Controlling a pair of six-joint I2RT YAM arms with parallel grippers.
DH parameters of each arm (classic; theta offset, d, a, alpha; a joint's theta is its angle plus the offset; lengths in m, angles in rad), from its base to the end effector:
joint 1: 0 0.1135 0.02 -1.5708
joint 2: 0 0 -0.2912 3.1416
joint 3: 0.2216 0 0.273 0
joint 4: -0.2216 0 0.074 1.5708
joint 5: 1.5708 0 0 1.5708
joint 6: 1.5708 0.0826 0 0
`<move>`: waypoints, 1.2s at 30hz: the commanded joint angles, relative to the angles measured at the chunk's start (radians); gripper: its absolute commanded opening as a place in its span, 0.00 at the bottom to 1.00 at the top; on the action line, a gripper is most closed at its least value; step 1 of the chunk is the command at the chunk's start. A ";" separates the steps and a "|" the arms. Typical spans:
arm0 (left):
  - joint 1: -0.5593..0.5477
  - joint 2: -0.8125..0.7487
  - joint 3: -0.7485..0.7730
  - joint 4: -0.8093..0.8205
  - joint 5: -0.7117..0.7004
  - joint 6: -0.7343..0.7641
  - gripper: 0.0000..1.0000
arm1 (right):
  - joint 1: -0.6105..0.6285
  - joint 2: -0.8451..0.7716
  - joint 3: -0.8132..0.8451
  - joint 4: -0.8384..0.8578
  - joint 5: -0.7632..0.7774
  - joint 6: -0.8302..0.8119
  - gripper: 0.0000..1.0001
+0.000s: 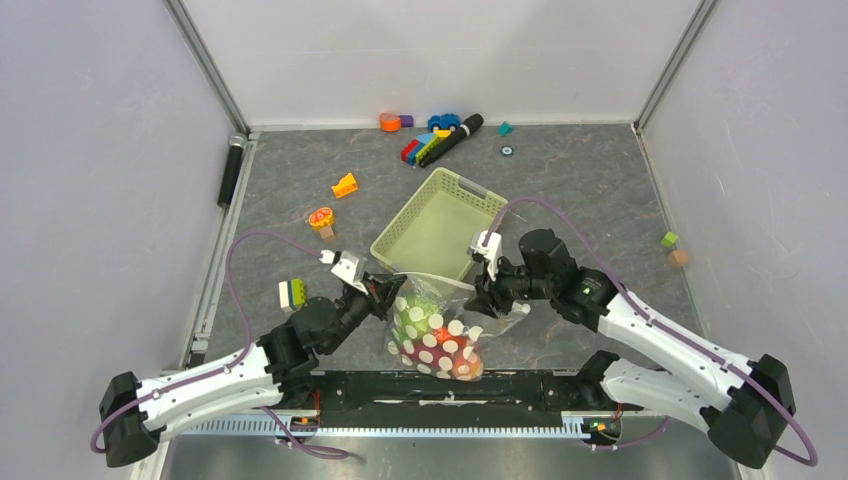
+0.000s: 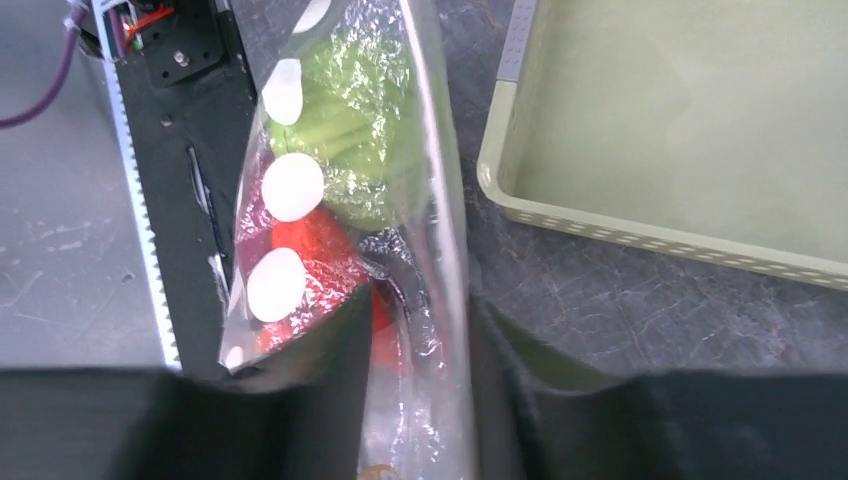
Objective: Place the food in the zip-top bag and seal the zipper
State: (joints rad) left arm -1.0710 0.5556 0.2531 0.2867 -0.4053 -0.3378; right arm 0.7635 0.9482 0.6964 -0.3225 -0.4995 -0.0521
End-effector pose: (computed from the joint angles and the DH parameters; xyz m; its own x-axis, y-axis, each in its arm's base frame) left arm 0.1218 -0.1552 0.2427 -0.2118 -0.2475 -0.9454 0.5802 0.7466 -0.3255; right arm 0.1504 0.1987 0.2622 -0.3452 -0.3937 -0.8520 -0.9167 0.3361 0.2161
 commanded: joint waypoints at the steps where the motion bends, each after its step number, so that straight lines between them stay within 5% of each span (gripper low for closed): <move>1: 0.003 -0.010 0.023 0.057 0.023 0.021 0.03 | 0.008 0.023 0.012 0.024 0.081 0.050 0.24; 3: 0.003 -0.012 0.026 0.051 0.015 0.019 0.21 | 0.009 0.016 0.026 -0.008 0.169 0.075 0.00; 5: 0.002 -0.017 0.028 0.043 0.005 0.015 0.91 | 0.007 -0.003 0.055 -0.062 0.279 0.101 0.00; 6: 0.003 -0.020 0.029 0.038 0.002 0.014 0.99 | 0.008 -0.018 0.070 -0.101 0.352 0.117 0.00; 12: 0.003 -0.029 0.023 0.032 -0.027 0.002 1.00 | 0.007 -0.079 0.130 -0.304 0.798 0.208 0.00; 20: 0.003 0.005 0.024 0.026 -0.067 -0.007 1.00 | 0.004 -0.085 0.167 -0.408 1.099 0.275 0.00; 28: 0.003 0.026 0.026 0.031 -0.080 -0.022 1.00 | -0.067 0.013 0.182 -0.318 1.248 0.290 0.00; 36: 0.003 0.020 0.028 0.011 -0.114 -0.041 1.00 | -0.337 0.093 0.133 -0.183 1.296 0.280 0.00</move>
State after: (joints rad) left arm -1.0710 0.5816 0.2531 0.2817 -0.4736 -0.3428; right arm 0.5060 1.0271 0.8284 -0.6220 0.6922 0.2157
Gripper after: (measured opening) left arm 0.993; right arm 0.013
